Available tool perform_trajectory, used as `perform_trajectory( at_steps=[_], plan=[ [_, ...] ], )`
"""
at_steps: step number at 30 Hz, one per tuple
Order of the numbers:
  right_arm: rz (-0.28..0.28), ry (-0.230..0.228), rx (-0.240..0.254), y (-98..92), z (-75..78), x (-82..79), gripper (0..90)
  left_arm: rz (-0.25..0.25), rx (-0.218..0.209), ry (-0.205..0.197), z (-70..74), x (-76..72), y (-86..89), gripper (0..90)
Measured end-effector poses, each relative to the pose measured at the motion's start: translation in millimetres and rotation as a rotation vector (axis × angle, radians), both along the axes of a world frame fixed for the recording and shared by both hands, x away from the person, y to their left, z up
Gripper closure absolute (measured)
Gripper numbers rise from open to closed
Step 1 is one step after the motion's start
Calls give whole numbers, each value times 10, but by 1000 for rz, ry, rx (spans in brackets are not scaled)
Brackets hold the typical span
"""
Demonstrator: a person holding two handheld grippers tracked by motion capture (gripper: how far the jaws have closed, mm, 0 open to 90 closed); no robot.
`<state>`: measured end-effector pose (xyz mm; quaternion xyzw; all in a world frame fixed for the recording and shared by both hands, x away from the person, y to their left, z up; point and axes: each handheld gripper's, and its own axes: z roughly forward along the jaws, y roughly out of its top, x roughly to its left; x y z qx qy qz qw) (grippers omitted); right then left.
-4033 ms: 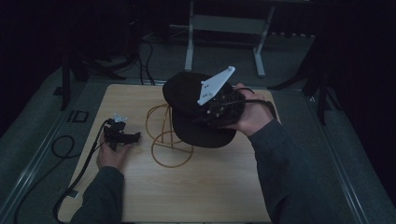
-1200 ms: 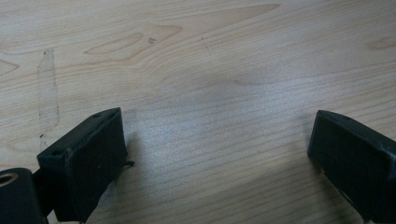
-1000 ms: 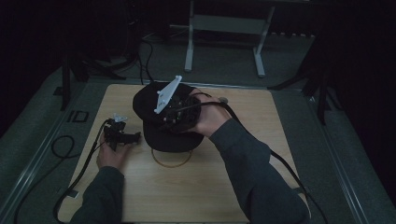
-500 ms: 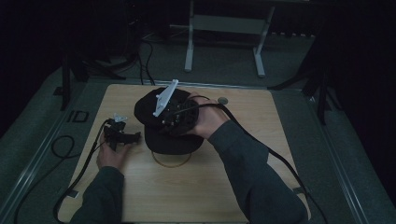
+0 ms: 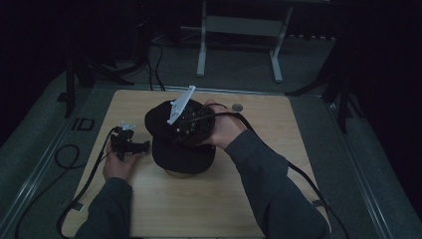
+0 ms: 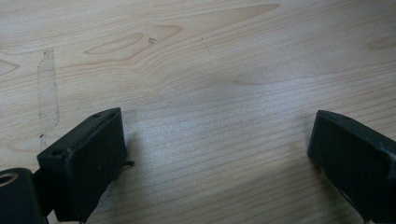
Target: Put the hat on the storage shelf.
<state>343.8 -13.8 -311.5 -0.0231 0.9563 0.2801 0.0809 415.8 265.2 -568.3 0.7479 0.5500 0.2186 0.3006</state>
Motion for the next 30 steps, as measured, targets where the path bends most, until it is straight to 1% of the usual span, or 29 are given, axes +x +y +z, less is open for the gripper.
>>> perform_trajectory(
  at_steps=[2, 4, 7, 9, 11, 15, 18, 23, 27, 30],
  plan=[
    [4, -1, -2, 4, 0, -4, 658, 0, 0, 0, 0, 0, 0, 38],
    [8, 2, 11, -8, 23, -28, 659, 0, 0, 0, 0, 0, 0, 38],
    [8, 3, 46, -38, 77, -37, 661, 0, 0, 0, 0, 0, 0, 38],
    [1, 1, 53, -55, 101, -42, 676, 2, -2, -1, -1, 0, -2, 38],
    [-5, -3, 51, -63, 107, -42, 688, 2, -2, -1, -1, 0, -2, 38],
    [3, -6, 36, -71, 98, -53, 810, 2, -2, -2, -1, 0, -2, 38],
    [12, -5, 24, -66, 95, -72, 851, 2, -2, -2, -1, 0, -2, 38],
    [15, -4, 13, -80, 105, -97, 861, 2, -2, -2, -1, 0, -2, 38],
    [16, -22, 7, -121, 145, -146, 859, 2, -3, -1, -1, 0, -2, 38],
    [5, -27, -8, -153, 163, -172, 860, 2, -3, -1, 0, 0, -2, 38]
  ],
)
